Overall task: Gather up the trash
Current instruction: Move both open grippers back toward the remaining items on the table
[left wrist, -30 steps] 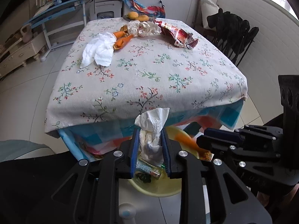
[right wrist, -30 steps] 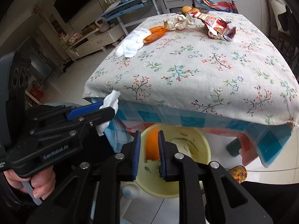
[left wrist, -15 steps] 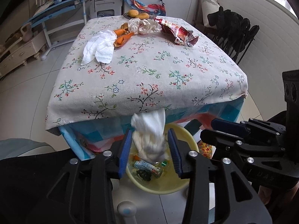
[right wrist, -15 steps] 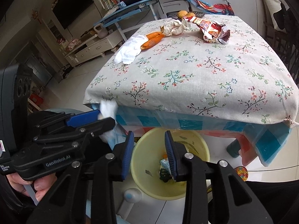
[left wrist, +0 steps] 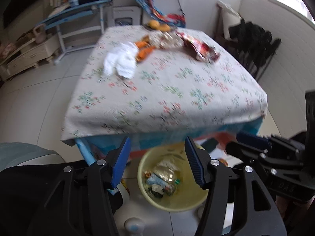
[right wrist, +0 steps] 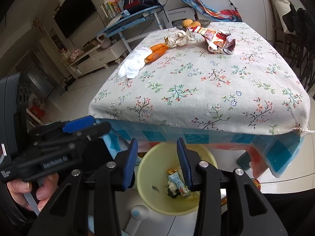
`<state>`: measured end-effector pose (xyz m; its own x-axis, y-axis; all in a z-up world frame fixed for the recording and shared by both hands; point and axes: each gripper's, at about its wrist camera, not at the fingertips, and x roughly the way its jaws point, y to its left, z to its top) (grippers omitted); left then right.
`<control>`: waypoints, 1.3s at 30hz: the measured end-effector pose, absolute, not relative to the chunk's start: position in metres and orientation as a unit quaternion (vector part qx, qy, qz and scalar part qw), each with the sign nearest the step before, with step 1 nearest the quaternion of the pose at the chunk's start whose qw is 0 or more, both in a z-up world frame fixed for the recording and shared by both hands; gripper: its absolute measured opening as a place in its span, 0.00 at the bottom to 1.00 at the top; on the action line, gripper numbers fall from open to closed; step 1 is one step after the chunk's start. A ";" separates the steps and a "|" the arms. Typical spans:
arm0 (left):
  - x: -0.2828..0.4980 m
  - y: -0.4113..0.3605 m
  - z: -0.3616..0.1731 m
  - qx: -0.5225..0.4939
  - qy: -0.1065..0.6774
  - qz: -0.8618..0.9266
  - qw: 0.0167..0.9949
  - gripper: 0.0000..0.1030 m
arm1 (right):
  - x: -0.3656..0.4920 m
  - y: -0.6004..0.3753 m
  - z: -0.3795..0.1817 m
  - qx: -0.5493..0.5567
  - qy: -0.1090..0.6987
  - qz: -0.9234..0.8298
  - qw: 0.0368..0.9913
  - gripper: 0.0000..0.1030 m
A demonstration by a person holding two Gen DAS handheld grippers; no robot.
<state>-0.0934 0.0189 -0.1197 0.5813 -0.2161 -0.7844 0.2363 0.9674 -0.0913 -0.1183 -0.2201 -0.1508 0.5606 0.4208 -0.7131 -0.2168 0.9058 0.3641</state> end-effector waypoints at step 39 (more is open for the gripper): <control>0.013 0.064 -0.082 -0.027 0.394 -0.012 0.919 0.68 | -0.071 -0.209 -0.140 0.134 0.393 0.175 0.893 0.42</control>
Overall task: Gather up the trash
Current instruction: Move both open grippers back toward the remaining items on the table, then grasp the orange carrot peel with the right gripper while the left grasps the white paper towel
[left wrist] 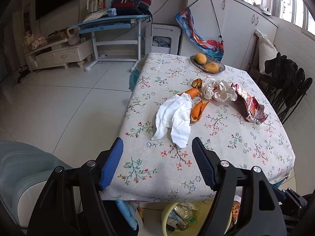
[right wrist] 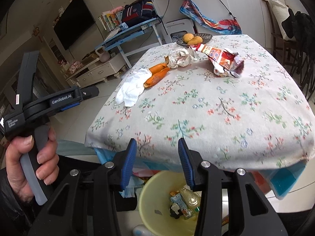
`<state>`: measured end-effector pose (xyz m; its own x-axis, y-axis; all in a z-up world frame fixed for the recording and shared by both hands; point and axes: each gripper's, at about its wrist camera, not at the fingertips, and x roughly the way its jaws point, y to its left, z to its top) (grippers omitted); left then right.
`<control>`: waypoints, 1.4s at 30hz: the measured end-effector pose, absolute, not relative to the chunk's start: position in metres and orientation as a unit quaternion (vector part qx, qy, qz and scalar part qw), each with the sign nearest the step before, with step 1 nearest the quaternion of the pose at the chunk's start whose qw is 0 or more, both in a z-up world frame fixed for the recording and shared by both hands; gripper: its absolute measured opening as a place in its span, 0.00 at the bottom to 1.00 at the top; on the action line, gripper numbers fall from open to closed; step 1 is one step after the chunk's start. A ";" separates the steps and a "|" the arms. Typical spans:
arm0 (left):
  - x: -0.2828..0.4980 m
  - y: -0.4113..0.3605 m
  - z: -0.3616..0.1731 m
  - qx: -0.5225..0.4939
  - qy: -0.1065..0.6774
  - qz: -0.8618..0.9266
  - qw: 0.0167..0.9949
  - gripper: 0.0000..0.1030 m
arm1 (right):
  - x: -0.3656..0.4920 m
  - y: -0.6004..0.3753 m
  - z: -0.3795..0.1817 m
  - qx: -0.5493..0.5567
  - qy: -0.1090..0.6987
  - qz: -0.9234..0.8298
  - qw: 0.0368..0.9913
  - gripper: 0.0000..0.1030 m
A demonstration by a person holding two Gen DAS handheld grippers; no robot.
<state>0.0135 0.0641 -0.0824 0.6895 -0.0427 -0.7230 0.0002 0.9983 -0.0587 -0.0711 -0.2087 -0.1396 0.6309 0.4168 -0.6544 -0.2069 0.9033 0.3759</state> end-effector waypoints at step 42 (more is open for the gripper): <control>0.063 0.051 -0.109 -0.021 0.444 -0.013 0.895 0.74 | 0.073 -0.185 -0.156 0.096 0.461 0.184 0.863 0.19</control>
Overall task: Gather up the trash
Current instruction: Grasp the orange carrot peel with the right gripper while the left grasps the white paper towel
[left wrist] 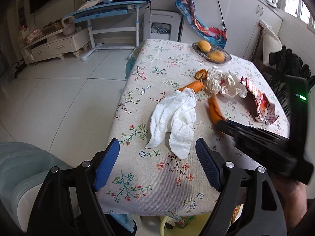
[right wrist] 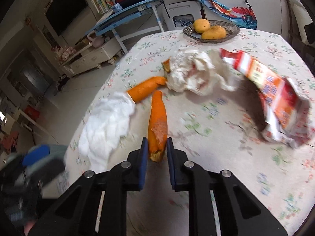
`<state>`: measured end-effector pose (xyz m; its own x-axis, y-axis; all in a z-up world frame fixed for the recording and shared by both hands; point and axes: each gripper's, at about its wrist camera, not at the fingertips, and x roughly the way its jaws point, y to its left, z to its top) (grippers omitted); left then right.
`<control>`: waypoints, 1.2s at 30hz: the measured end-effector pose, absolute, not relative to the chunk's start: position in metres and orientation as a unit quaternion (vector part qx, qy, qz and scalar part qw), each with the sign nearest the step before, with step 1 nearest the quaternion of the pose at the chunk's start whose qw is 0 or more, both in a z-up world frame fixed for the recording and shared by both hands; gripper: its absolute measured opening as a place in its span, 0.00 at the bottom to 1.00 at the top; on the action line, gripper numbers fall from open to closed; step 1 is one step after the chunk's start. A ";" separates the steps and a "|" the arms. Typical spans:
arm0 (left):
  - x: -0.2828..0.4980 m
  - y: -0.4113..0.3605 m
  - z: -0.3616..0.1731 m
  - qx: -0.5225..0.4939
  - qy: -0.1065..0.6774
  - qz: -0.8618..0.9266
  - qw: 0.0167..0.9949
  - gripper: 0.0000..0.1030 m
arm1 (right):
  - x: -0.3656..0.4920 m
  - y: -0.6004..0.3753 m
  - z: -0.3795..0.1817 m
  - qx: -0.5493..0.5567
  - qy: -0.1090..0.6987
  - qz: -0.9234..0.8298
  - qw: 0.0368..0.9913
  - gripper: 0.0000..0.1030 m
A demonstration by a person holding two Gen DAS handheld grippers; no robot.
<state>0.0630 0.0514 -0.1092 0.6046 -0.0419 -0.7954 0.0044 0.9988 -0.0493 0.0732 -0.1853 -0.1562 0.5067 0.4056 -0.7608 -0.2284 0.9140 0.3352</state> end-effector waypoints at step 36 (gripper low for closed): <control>0.127 0.009 -0.148 0.060 0.484 -0.039 0.872 0.76 | 0.043 -0.201 -0.158 0.031 0.455 0.166 0.874 0.39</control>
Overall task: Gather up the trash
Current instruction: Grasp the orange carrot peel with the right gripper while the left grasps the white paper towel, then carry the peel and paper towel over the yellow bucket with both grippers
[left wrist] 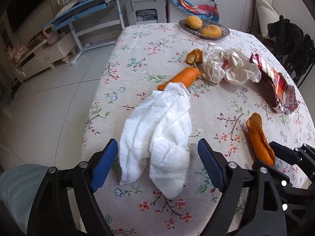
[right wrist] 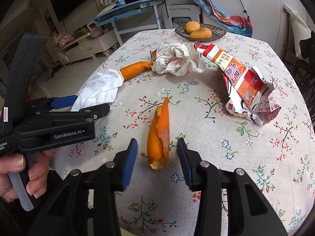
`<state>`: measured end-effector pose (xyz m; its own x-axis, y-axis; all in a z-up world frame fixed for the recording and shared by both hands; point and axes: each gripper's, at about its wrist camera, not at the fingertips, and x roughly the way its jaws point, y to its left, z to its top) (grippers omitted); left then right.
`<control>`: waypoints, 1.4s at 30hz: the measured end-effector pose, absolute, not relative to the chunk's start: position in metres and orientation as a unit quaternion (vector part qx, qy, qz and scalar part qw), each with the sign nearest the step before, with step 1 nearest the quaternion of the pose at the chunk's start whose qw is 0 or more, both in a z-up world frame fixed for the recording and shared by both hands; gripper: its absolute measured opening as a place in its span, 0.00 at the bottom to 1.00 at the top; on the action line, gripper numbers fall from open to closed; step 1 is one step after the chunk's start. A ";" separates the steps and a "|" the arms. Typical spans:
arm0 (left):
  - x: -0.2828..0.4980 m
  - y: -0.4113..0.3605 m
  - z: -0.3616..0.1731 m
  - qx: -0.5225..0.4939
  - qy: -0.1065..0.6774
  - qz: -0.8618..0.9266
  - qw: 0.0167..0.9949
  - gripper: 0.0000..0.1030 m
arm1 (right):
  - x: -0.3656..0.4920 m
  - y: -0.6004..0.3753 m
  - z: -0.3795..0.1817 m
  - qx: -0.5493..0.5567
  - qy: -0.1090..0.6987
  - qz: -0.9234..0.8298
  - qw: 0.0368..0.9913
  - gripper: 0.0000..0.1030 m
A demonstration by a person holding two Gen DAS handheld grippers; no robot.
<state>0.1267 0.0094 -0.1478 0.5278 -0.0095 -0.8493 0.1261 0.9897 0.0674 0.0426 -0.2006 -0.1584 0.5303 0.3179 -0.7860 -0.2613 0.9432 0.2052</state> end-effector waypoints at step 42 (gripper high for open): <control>0.020 0.025 -0.097 -0.024 0.401 -0.120 0.908 0.11 | -0.020 -0.225 -0.124 0.121 0.382 0.184 0.897 0.20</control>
